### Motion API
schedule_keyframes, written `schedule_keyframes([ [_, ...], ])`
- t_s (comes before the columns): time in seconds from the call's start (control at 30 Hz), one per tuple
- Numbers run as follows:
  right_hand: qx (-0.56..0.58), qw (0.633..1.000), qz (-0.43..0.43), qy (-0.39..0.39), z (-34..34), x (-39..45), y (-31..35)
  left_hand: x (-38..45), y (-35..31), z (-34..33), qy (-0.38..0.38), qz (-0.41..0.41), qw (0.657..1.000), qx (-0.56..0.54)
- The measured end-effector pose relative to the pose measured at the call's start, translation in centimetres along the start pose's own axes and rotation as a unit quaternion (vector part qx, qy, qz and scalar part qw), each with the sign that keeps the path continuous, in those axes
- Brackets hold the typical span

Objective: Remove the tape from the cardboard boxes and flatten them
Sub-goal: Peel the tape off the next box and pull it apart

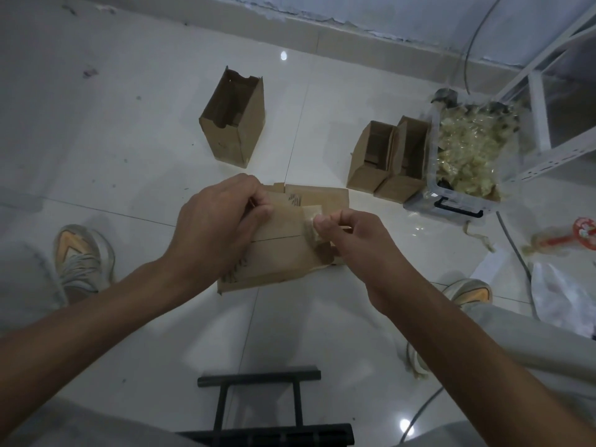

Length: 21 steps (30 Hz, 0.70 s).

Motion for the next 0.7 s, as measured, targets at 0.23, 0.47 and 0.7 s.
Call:
schedule_keyframes([
  [0.23,-0.045,0.999,-0.008,0.024,-1.3,-0.6,-0.3,-0.1,-0.6,-0.3,-0.019,0.030,0.996,-0.079],
  [0.47,-0.030,0.999,-0.011,0.006,-0.7,-0.4,-0.3,1.0,-0.1,0.3,0.036,0.033,0.992,-0.118],
  [0.7,-0.038,0.999,-0.013,-0.007,-0.4,-0.3,-0.3,-0.2,-1.4,-0.4,0.163,-0.059,0.973,0.154],
])
Point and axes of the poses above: each hand's wrist, its own x-axis towards the middle knuckle, its own z-axis out of the back of the hand, y = z × x, the point moved 3 cm from there along x, towards the middle knuckle, and after that the axes turned 3 degrees about y, right-handed, at the moved point
